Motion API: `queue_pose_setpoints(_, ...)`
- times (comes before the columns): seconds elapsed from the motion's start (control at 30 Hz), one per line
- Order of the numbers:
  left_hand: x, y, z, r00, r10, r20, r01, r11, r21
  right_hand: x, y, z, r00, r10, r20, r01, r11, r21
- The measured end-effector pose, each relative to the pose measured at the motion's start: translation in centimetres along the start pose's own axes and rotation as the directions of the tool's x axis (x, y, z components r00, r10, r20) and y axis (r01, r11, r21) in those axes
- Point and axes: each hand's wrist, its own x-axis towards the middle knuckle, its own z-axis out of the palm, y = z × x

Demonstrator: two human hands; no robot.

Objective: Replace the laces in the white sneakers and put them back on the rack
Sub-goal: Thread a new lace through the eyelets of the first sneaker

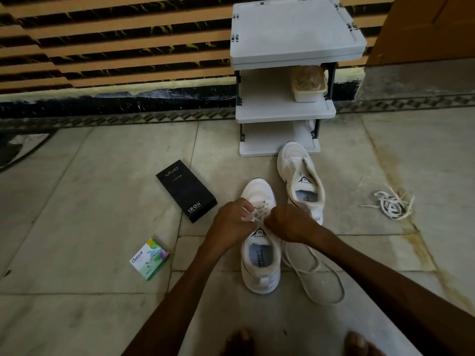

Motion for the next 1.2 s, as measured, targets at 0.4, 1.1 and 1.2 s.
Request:
queue_pose_setpoints(0.4,0.4,0.2,0.6,0.998,0.024,0.063,-0.026,0.999,0.035,-6.8,-1.2,-11.7,0.977,0.022,-0.214,0.138,0.696,0.705)
queue_pose_setpoints(1.1,-0.4,9.5,-6.8,0.943,0.171,-0.284,-0.293,0.831,-0.473,-4.0,1.1,-3.4,0.978,-0.112,0.174,0.043,0.933,0.357)
queue_pose_setpoints(1.2,-0.4,9.0,-6.6,0.943,0.182,-0.280,-0.303,0.817,-0.490,-3.7,1.3,-2.5,0.979,-0.133,0.153,0.066,0.922,0.382)
